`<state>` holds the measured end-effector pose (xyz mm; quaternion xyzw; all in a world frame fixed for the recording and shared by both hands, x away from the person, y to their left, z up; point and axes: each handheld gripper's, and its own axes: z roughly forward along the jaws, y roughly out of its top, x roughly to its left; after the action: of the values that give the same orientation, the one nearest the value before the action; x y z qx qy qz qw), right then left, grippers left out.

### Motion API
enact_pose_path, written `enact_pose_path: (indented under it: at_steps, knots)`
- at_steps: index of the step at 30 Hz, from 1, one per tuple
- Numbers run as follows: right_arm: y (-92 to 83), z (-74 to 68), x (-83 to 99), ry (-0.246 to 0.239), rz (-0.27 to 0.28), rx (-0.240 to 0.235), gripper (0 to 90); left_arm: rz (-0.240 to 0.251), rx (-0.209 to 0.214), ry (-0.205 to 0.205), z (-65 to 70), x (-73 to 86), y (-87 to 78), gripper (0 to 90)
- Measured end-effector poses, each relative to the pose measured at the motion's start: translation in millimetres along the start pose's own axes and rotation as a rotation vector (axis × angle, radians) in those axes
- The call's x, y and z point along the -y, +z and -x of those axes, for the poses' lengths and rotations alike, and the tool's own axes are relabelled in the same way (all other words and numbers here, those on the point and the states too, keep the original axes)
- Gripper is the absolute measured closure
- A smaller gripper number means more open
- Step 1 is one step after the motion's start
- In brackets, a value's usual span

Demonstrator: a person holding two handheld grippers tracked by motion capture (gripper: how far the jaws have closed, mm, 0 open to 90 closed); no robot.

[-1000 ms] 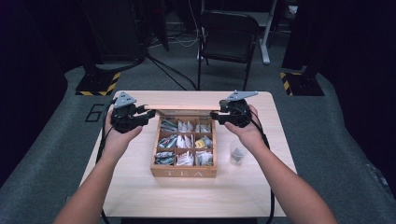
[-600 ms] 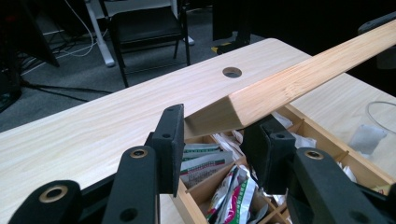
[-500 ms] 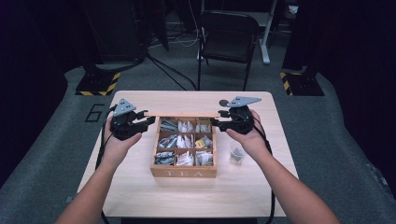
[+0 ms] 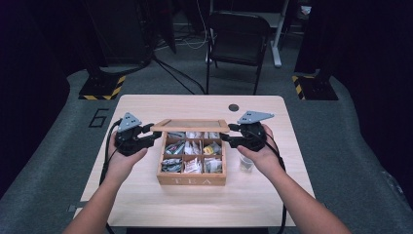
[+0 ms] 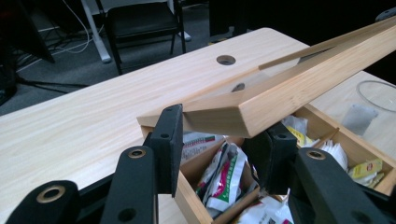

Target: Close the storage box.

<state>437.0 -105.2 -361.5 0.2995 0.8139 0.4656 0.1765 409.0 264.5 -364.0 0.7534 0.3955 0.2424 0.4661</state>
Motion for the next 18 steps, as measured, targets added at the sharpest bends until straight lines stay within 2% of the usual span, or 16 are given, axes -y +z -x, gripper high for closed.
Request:
enact_pose_path:
  at_steps: [2, 15, 18]
  knots:
    - [-0.5, -1.6, 2.8, 0.016, 0.001, -0.005, 48.9, -0.001, 0.005, -0.003, 1.0, 3.6, -0.5, 57.5]
    - [-3.8, -9.6, 18.9, 0.041, 0.015, -0.029, 49.1, -0.007, -0.001, 0.006, 8.2, 21.6, -3.2, 57.3]
    - [-4.4, -11.6, 23.2, 0.046, 0.016, -0.032, 49.2, -0.007, 0.004, -0.003, 9.1, 25.9, -3.4, 57.0]
